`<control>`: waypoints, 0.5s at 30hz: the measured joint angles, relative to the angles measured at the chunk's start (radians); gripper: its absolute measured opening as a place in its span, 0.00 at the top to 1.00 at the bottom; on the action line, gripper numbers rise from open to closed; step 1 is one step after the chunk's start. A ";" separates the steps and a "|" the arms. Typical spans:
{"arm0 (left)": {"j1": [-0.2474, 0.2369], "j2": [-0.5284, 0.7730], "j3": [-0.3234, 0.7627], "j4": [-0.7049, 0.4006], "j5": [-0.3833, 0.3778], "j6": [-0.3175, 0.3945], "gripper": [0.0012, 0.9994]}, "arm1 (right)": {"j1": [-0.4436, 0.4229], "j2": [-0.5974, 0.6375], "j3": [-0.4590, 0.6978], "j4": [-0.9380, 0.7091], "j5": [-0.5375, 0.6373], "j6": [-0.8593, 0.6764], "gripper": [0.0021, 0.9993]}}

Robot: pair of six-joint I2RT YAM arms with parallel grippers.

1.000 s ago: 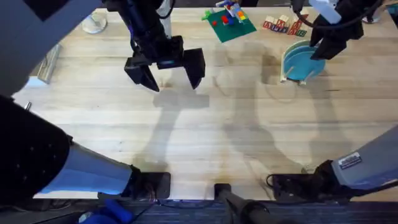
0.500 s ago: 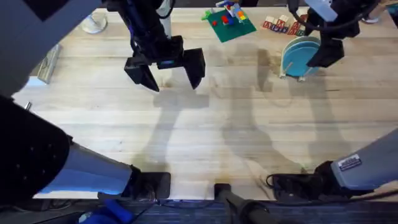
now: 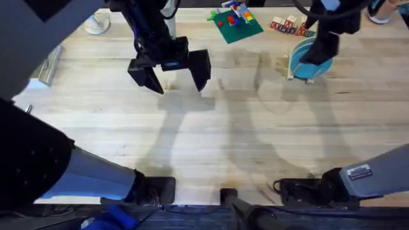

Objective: Pick up the plates from the table one by one and place each into a slot on the dish rack.

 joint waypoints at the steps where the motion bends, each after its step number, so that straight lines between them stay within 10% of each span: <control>1: 0.000 0.000 0.000 0.000 0.000 0.000 0.01 | 0.012 0.000 0.000 0.000 -0.009 0.048 0.00; 15: 0.000 0.000 0.000 0.000 0.000 0.000 0.01 | 0.134 0.000 0.000 0.028 -0.126 0.450 0.00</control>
